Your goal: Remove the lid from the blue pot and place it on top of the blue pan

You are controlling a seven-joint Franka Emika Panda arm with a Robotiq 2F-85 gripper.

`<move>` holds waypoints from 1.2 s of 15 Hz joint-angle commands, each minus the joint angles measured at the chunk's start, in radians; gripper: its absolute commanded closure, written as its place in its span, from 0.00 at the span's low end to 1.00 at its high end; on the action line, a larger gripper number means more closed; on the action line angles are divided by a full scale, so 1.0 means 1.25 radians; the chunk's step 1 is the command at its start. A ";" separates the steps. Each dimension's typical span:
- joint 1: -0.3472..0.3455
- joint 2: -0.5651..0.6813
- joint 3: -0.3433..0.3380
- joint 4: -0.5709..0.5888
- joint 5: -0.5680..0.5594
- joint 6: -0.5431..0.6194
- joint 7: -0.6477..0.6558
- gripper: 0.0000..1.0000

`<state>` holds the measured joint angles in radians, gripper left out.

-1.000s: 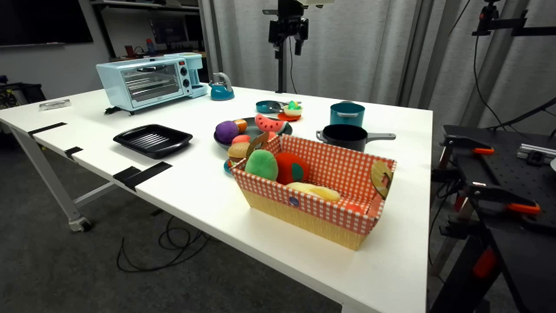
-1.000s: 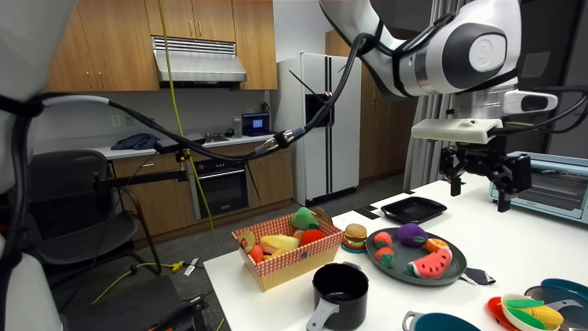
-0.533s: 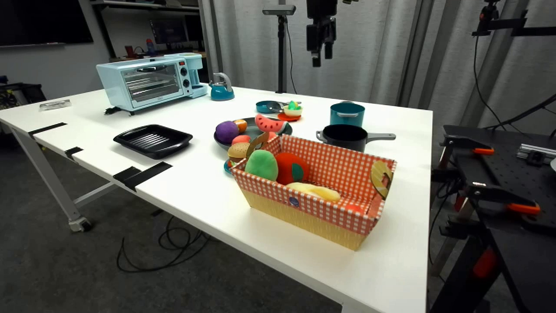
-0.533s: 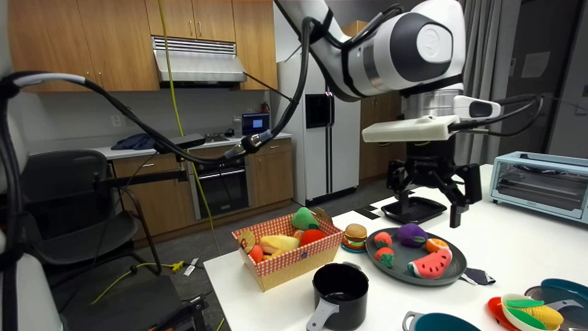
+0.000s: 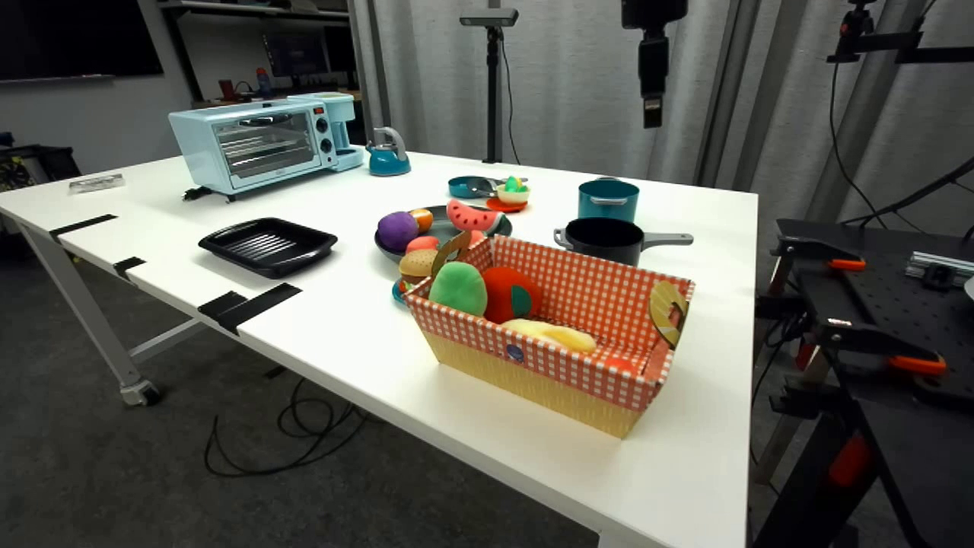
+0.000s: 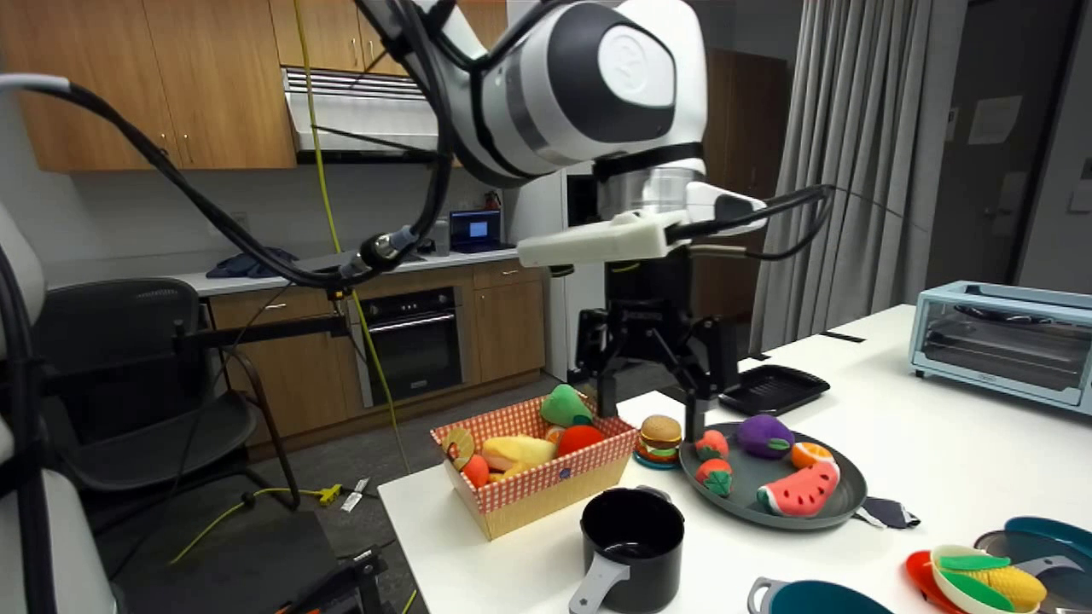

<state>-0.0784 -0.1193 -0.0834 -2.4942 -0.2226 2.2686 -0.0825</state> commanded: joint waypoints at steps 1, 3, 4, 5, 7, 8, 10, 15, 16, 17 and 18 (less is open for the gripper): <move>0.036 -0.197 0.025 -0.161 0.080 0.016 -0.017 0.00; 0.063 -0.235 0.040 -0.183 0.137 0.021 -0.005 0.00; 0.077 -0.247 0.048 -0.185 0.162 0.021 0.000 0.00; 0.088 -0.256 0.055 -0.187 0.179 0.032 0.006 0.00; 0.100 -0.259 0.070 -0.180 0.190 0.060 0.020 0.00; 0.102 -0.255 0.076 -0.175 0.189 0.070 0.023 0.00; 0.101 -0.245 0.084 -0.168 0.178 0.092 0.031 0.00; 0.097 -0.221 0.083 -0.153 0.170 0.082 0.019 0.00; 0.097 -0.221 0.083 -0.153 0.170 0.082 0.019 0.00; 0.097 -0.221 0.083 -0.153 0.170 0.082 0.019 0.00; 0.097 -0.221 0.083 -0.153 0.170 0.082 0.019 0.00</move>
<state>0.0419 -0.3948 0.0206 -2.6864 -0.0096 2.3733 -0.0595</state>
